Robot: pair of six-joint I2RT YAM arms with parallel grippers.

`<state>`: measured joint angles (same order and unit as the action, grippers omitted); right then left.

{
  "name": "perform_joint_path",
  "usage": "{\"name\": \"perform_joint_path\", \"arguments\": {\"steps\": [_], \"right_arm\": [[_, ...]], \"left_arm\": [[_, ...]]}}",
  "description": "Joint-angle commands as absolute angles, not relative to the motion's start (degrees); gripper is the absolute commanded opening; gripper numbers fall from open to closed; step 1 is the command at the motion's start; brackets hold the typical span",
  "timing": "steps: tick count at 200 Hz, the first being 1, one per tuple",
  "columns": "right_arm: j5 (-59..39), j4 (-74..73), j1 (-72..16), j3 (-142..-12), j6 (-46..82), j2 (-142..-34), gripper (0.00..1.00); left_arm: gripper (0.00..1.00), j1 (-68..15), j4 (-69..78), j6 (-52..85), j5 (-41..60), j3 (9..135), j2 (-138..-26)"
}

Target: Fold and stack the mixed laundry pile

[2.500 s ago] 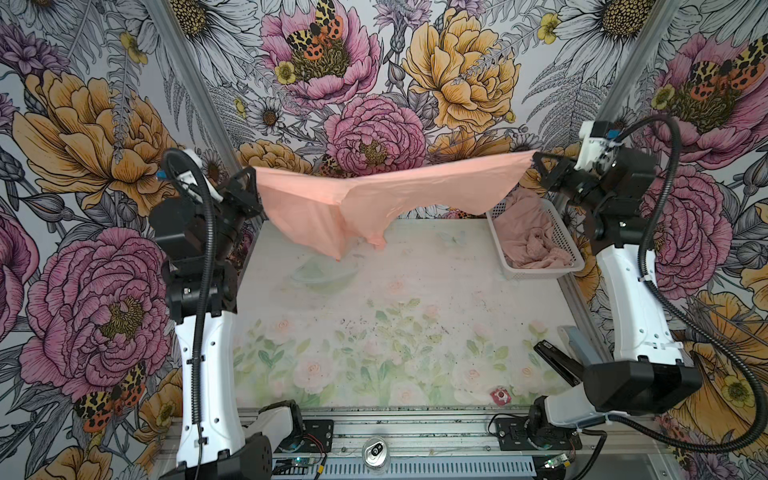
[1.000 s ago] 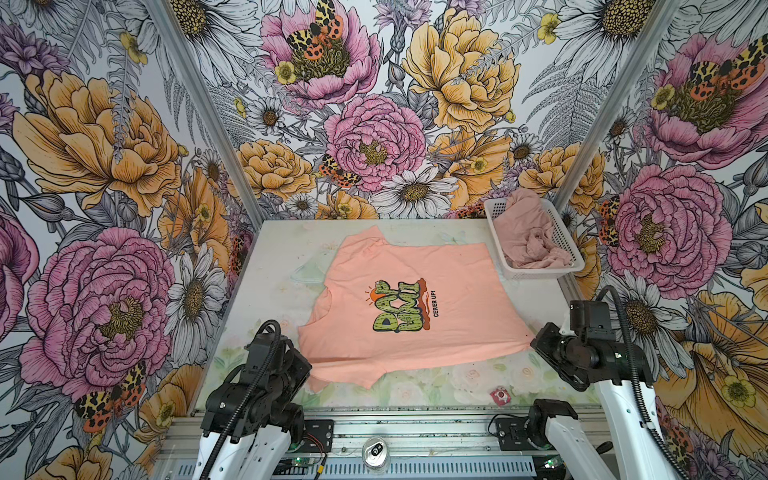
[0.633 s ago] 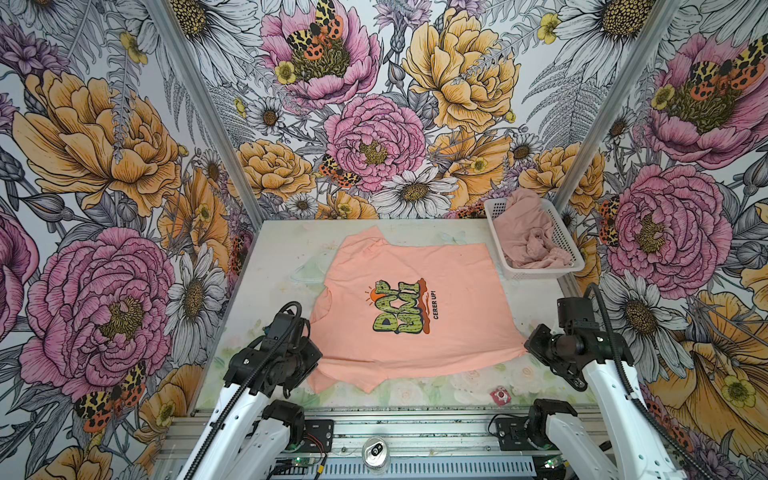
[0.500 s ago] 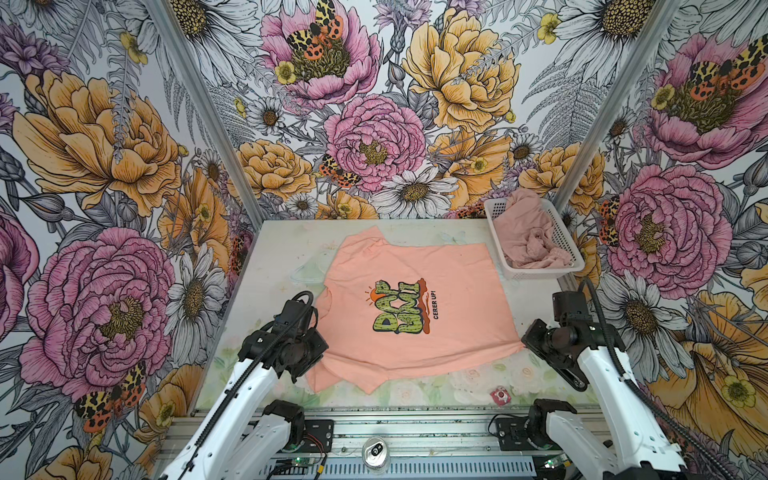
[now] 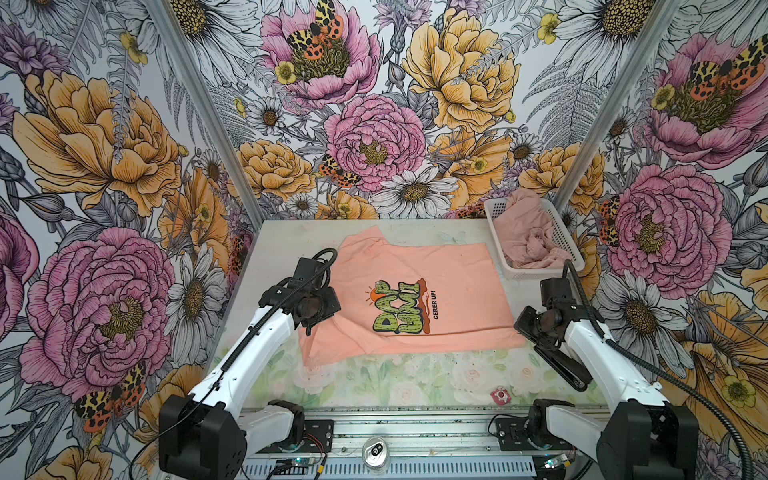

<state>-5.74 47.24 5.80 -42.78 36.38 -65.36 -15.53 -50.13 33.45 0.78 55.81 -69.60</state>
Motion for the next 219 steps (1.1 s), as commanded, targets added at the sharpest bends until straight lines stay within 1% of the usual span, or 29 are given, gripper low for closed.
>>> {"name": "perform_joint_path", "arguments": {"steps": [1,55,88,124,177,219], "right_arm": [[-3.96,44.30,5.37,-43.68,35.51,-66.42,0.00],[-3.39,43.56,5.24,-42.90,34.81,-67.32,0.00],[-3.10,43.03,5.24,-42.63,35.00,-67.23,0.00],[-3.55,42.11,5.16,-43.05,34.57,-68.26,0.00],[-3.89,41.41,4.05,-47.01,33.03,-72.13,0.00],[-3.39,40.17,3.62,-49.70,32.30,-74.94,0.00]], "left_arm": [[0.00,-15.86,-45.88,30.50,-0.52,56.95,-70.68],[0.00,-15.73,-42.86,28.18,-0.07,62.05,-75.66],[0.00,-15.11,-41.09,27.68,0.00,62.44,-77.76],[0.00,-13.50,-40.31,27.76,0.00,61.36,-77.54],[0.00,-9.90,-39.93,27.74,0.17,58.97,-75.11],[0.00,-9.58,-39.63,26.83,0.63,59.57,-75.88]]}}
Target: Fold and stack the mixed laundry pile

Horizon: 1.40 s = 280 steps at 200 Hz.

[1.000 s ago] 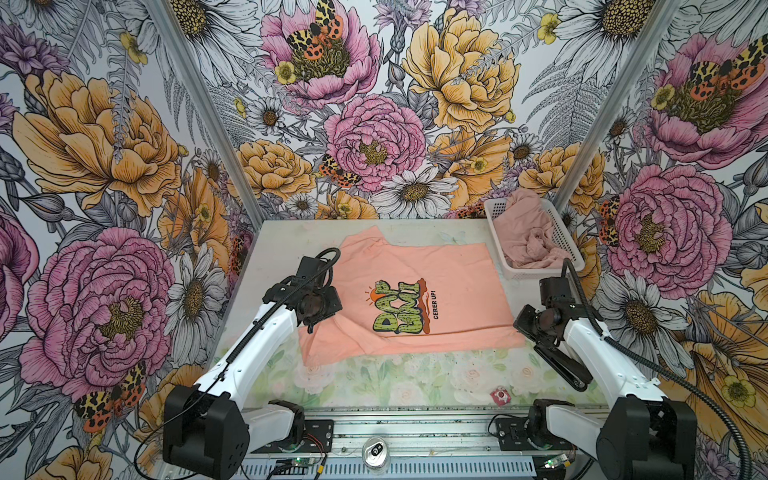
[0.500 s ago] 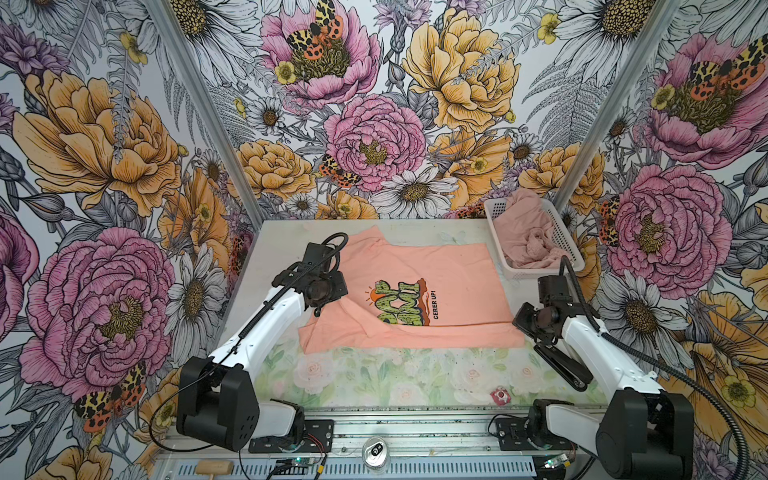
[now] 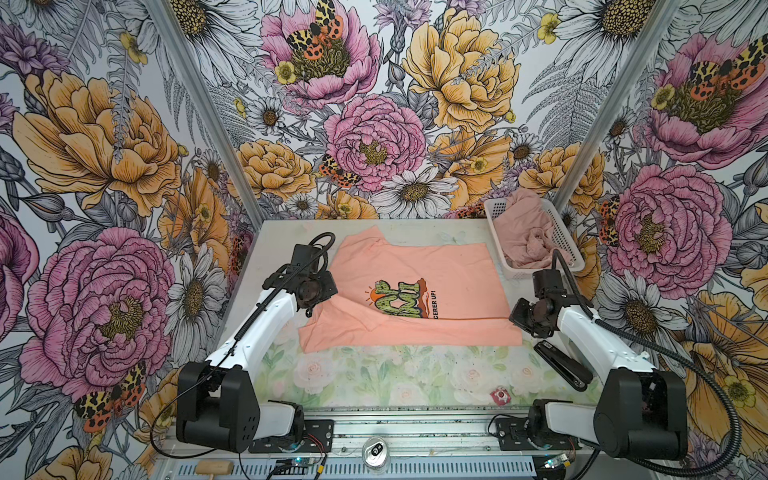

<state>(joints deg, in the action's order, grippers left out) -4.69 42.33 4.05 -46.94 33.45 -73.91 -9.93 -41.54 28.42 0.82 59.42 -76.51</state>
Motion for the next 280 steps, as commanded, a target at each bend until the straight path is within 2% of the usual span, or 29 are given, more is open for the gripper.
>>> {"name": "perform_joint_path", "arguments": {"steps": [1,113,235,280], "right_arm": [[-3.41,40.17,3.61,-49.77,32.28,-75.00,0.00],[-2.92,35.88,2.38,-53.29,30.52,-84.48,0.00],[-1.78,33.70,1.89,-55.01,29.88,-87.76,0.00],[-1.17,33.50,1.86,-56.11,29.71,-88.61,0.00]], "left_arm": [[0.00,-9.58,-39.64,26.82,0.62,59.58,-75.91],[0.00,-8.56,-38.26,26.47,0.26,58.45,-77.90],[0.00,-8.52,-37.00,26.10,-0.35,58.66,-80.13],[0.00,-10.01,-37.16,24.68,-0.86,63.07,-81.23]]}}
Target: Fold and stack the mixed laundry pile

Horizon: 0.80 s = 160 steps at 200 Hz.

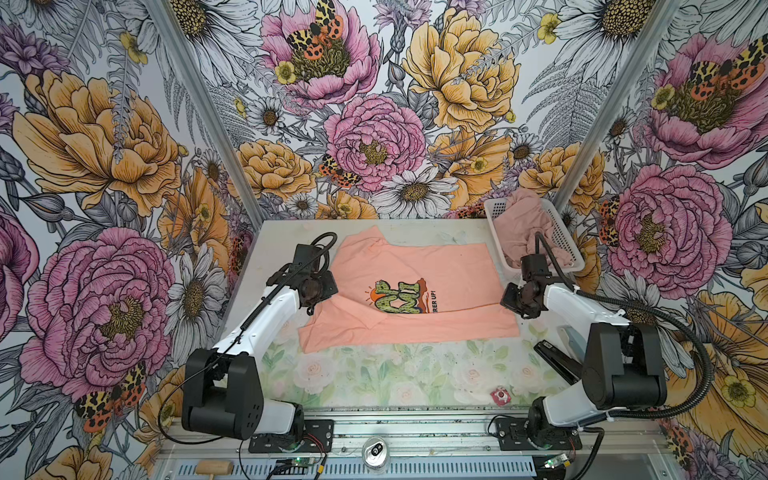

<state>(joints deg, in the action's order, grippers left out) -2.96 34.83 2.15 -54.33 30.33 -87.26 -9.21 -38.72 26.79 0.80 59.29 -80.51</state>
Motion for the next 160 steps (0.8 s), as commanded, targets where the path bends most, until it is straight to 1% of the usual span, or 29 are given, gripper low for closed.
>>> {"name": "perform_joint_path", "arguments": {"steps": [1,42,160], "right_arm": [[-1.24,33.49,1.85,-56.14,29.71,-88.65,0.00],[-1.06,33.06,1.93,-56.35,29.71,-89.19,0.00],[-0.70,31.55,1.89,-57.67,29.38,-91.97,0.00]], "left_arm": [[0.00,-10.06,-37.21,24.64,-0.87,63.22,-81.31],[0.00,-10.44,-37.44,24.24,-0.82,65.81,-83.94],[0.00,-9.44,-36.94,24.09,-2.21,65.05,-86.52]]}}
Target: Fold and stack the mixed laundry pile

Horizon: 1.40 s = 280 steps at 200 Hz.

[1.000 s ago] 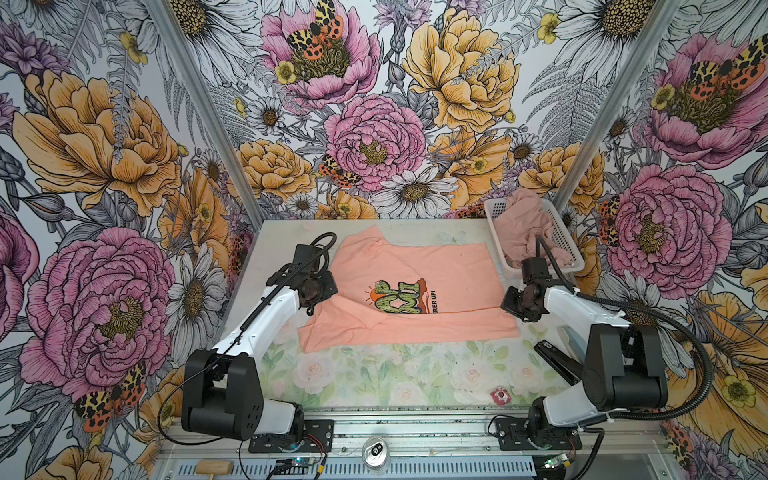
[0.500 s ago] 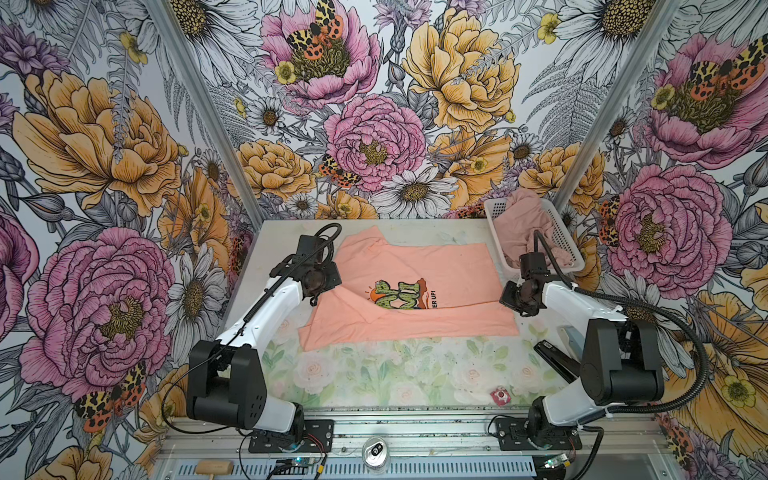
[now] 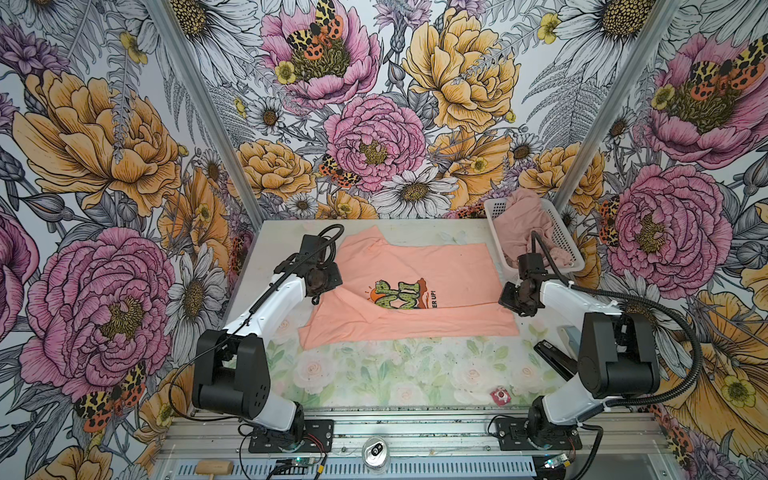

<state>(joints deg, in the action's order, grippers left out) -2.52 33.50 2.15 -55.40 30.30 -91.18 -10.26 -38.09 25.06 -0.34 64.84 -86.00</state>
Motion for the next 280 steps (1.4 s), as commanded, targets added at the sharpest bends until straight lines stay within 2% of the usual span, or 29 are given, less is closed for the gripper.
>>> {"name": "perform_joint_path", "arguments": {"steps": [1,85,99,121,140,178,188,200,237,265,280], "right_arm": [[-0.70,31.60,1.87,-57.66,29.37,-91.99,0.00],[-1.49,31.03,1.68,-59.14,28.09,-95.62,0.00],[-1.75,31.07,1.71,-59.09,28.03,-95.43,0.17],[-2.11,31.19,1.64,-58.58,28.07,-93.43,0.33],[-2.66,32.14,1.42,-58.32,28.04,-91.83,0.41],[-6.81,32.52,-0.20,-55.36,30.56,-90.56,0.45],[-7.33,32.28,-1.13,-54.55,31.42,-90.69,0.46],[-7.71,31.79,-2.10,-53.98,32.47,-90.98,0.47],[-8.30,29.76,-3.51,-54.15,35.14,-92.35,0.50],[-8.59,28.90,-3.48,-55.95,35.94,-95.14,0.50],[-8.79,28.15,-3.51,-56.98,36.62,-96.58,0.50]], "left_arm": [[0.00,-9.47,-36.97,24.13,-2.25,65.09,-86.55],[0.00,-9.33,-35.56,24.26,-2.13,64.20,-88.53],[0.00,-9.38,-35.47,24.26,-2.11,64.17,-89.20],[0.00,-9.39,-35.20,24.35,-2.20,64.23,-90.07],[0.00,-9.31,-34.80,24.35,-2.23,64.16,-90.58],[0.00,-9.39,-34.41,24.52,-2.46,64.83,-92.01],[0.04,-9.40,-34.28,24.70,-2.77,65.04,-92.48],[0.17,-9.40,-34.28,24.86,-3.28,65.19,-92.90],[0.43,-9.36,-34.40,25.56,-5.07,65.21,-92.43],[0.60,-9.38,-34.38,25.82,-5.68,64.56,-90.78],[0.65,-9.39,-34.39,26.18,-5.71,63.90,-89.50]]}}
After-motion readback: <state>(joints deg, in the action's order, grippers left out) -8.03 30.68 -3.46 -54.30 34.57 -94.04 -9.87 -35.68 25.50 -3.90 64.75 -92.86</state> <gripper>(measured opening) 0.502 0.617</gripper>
